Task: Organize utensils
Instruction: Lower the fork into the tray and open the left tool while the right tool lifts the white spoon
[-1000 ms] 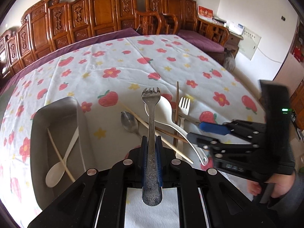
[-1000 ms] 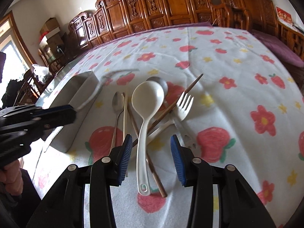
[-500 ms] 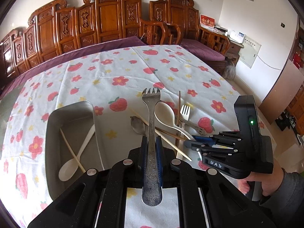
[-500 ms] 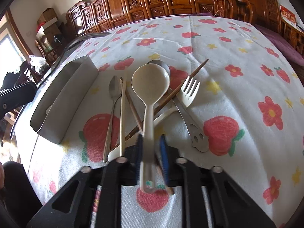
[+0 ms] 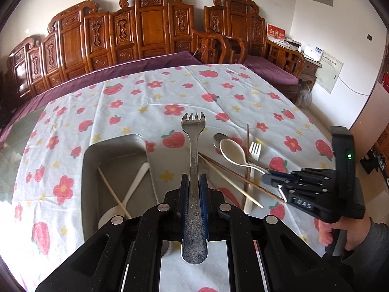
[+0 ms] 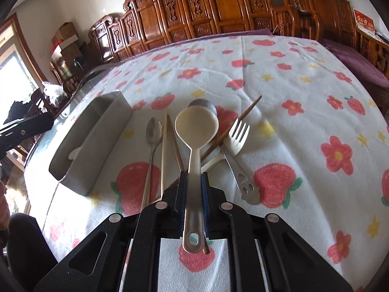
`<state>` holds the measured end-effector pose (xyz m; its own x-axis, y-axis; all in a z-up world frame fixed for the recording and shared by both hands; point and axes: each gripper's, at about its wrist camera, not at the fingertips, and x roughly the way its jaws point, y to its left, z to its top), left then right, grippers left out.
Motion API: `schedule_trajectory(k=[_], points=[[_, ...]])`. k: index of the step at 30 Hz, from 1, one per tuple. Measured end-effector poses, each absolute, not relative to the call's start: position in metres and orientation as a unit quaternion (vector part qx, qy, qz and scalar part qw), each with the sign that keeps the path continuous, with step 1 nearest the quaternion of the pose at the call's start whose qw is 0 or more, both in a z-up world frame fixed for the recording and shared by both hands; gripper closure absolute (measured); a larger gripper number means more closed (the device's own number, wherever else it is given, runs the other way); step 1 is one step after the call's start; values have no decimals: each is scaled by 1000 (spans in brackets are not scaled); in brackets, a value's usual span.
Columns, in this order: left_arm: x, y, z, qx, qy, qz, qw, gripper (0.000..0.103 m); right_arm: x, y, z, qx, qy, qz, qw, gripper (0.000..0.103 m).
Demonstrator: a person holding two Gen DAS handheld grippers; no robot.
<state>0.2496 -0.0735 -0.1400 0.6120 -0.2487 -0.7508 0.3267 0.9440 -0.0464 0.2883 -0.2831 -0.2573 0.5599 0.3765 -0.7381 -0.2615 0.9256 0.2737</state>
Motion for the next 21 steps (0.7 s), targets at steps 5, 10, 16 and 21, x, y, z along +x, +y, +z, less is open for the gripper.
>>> schedule_trajectory(k=[5, 10, 16, 21], points=[[251, -60, -139, 50, 410, -148, 899, 95, 285, -283, -248, 68, 414, 185, 889, 90], [255, -42, -144, 59, 414, -129, 899, 95, 280, -282, -240, 73, 401, 195, 892, 90], [268, -10, -165, 60, 436, -93, 893, 95, 273, -280, -231, 75, 392, 206, 894, 90], [276, 7, -187, 61, 457, -75, 884, 95, 270, -277, -230, 69, 391, 213, 893, 90]])
